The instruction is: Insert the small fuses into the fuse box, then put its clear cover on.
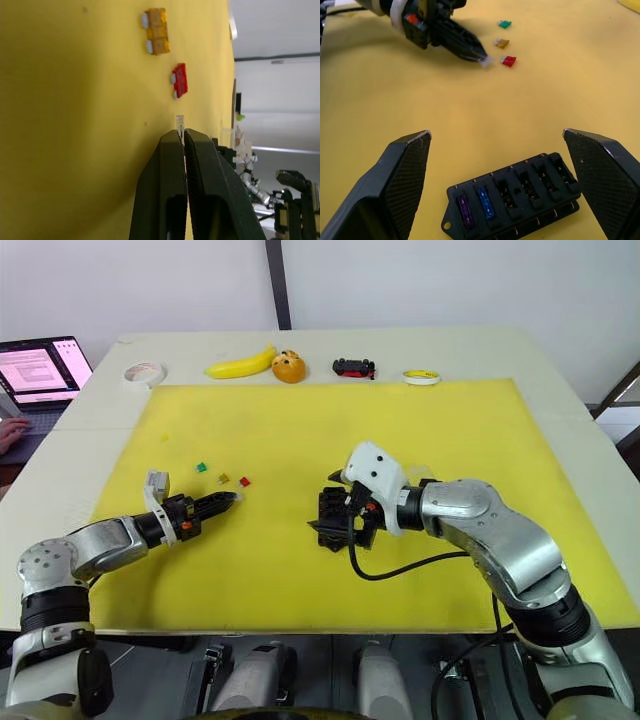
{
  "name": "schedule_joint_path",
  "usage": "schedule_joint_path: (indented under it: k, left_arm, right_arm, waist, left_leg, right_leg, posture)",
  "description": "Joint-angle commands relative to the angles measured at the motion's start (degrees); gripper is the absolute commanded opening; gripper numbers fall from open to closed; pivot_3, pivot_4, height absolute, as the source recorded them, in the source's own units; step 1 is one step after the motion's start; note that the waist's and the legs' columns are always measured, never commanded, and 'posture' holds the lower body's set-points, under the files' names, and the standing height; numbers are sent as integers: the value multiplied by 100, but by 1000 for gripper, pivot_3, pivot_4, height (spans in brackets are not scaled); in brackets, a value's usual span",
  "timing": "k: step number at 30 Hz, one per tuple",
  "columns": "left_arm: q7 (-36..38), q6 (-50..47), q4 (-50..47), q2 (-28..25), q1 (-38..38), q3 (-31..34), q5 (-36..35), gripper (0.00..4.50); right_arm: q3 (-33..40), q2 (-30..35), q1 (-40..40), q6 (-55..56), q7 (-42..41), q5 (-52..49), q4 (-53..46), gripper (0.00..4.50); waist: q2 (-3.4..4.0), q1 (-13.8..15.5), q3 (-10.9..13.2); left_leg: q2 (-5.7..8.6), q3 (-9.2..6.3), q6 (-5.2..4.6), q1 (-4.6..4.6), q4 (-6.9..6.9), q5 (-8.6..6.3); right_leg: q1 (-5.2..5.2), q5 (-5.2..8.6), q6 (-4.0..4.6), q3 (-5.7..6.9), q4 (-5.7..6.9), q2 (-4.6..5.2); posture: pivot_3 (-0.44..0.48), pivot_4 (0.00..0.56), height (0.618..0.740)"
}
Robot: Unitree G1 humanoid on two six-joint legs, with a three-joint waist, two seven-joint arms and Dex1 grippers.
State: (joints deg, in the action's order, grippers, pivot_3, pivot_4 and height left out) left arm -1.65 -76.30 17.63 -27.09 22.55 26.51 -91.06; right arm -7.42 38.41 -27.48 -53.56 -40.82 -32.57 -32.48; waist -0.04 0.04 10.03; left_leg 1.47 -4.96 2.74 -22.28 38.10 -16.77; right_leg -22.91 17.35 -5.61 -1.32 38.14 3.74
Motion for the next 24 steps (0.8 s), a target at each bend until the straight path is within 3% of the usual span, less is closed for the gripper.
schedule_joint_path:
  k: [1, 12, 19, 22, 24]
  left_arm:
    - [-15, -196, -574, -153, 172, -122, -826, 50]
    - [209, 479, -1711, -205, 807, -1012, -1899, 50]
    - [336, 899, -1772, -136, 915, -1419, -2160, 50]
    - [403, 1010, -1763, -133, 947, -1545, -2164, 0]
    - [431, 1074, -1731, -128, 971, -1593, -2168, 0]
  right_arm:
    - [501, -384, -39, -446, 322, -618, -227, 4500]
    - [1692, -2184, -321, -1656, 2016, -2446, 173, 4500]
    - [2134, -2614, -428, -1711, 2953, -3387, 369, 4500]
    - [2128, -2579, -416, -1661, 3223, -3656, 377, 3641]
    - [2116, -2545, -404, -1599, 3350, -3840, 364, 2683]
  waist:
    - [-11, 10, 7]
    - [-23, -70, 10]
    - [-23, -96, 11]
    - [-23, -97, 11]
    - [-23, -98, 11]
  left_leg:
    - [0, -1, 1, -5, 0, 0]
    - [-7, 4, 18, -21, -3, 10]
    - [-10, 9, 13, -21, -11, 7]
    - [-10, 11, 7, -21, -11, 4]
    - [-10, 11, 5, -21, -11, 3]
  right_leg:
    - [-5, 0, 0, 0, 0, 1]
    - [-28, -2, 3, -8, 1, 0]
    - [-35, -1, 3, -10, 2, -7]
    - [-35, -1, 3, -10, 2, -13]
    - [-35, -1, 3, -10, 2, -16]
  posture:
    - [0, 150, 740]
    - [0, 150, 740]
    - [0, 150, 740]
    - [0, 150, 740]
    - [0, 150, 740]
